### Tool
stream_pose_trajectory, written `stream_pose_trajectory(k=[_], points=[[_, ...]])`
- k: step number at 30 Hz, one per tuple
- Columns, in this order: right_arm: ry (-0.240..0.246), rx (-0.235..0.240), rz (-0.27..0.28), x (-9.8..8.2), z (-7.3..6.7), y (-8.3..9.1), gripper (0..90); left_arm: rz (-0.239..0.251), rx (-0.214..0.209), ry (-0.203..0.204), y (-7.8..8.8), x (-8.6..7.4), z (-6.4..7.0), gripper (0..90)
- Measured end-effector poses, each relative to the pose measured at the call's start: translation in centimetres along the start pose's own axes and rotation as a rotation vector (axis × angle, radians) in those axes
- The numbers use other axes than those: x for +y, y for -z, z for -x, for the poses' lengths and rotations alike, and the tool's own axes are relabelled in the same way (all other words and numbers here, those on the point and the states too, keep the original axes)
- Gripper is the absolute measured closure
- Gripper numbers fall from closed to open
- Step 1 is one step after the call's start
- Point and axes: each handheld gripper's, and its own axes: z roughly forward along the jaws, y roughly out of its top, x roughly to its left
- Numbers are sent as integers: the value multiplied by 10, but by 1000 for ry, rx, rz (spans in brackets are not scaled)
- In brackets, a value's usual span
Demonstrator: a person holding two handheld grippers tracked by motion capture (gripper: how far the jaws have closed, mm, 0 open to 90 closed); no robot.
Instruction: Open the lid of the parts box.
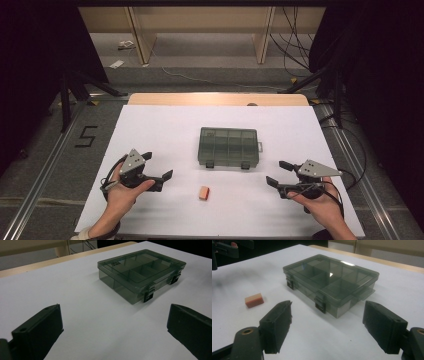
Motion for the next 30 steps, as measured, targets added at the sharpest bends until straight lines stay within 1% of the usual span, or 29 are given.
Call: stream_pose_trajectory(k=[6, 8, 9, 10, 11, 12, 14, 15, 16, 17, 18, 19, 21, 22, 23, 25, 26, 27, 30], points=[[8, -7, 3, 0, 3, -2, 256, -7, -4, -1, -2, -1, 1, 0], [15, -10, 5, 0, 3, -3, 285, -8, -4, -1, -3, 0, 1, 0], [20, -12, 2, 1, 3, -3, 316, -11, 0, -3, -3, 1, 1, 22], [26, -13, 3, 1, 4, -3, 344, -16, 13, -2, -4, 2, 1, 72], [23, -17, 3, 2, 5, -3, 389, -25, 35, 2, -5, 3, 1, 152], [28, -22, -3, 3, 6, -4, 453, -41, 39, 4, -6, 4, 1, 243], [44, -24, -30, 6, 8, -5, 578, -84, 51, -17, -9, 4, 1, 460], [55, -23, -46, 7, 9, -7, 625, -84, 51, -17, -9, 4, 1, 542], [78, -25, -72, 9, 10, -9, 695, -113, 36, -36, -12, 5, 3, 641], [88, -24, -89, 10, 10, -10, 749, -125, 29, -46, -13, 6, 4, 706], [109, -28, -117, 10, 11, -13, 783, -142, 29, -69, -15, 7, 6, 750], [128, -30, -146, 11, 11, -15, 824, -148, 27, -81, -16, 9, 7, 798], [137, -31, -171, 11, 13, -20, 877, -162, 30, -87, -20, 12, 9, 857], [137, -31, -171, 11, 13, -20, 877, -162, 30, -87, -20, 12, 9, 880], [130, -34, -191, 13, 17, -25, 900, -172, 31, -89, -23, 14, 9, 896], [122, -31, -203, 14, 21, -29, 900, -205, 22, -102, -35, 19, 11, 897], [115, -29, -210, 14, 23, -31, 900, -213, 14, -102, -38, 20, 12, 898], [115, -29, -210, 14, 23, -31, 900, -213, 14, -102, -38, 20, 12, 898], [87, -16, -235, 13, 28, -40, 900, -249, -10, -135, -54, 26, 16, 898]])
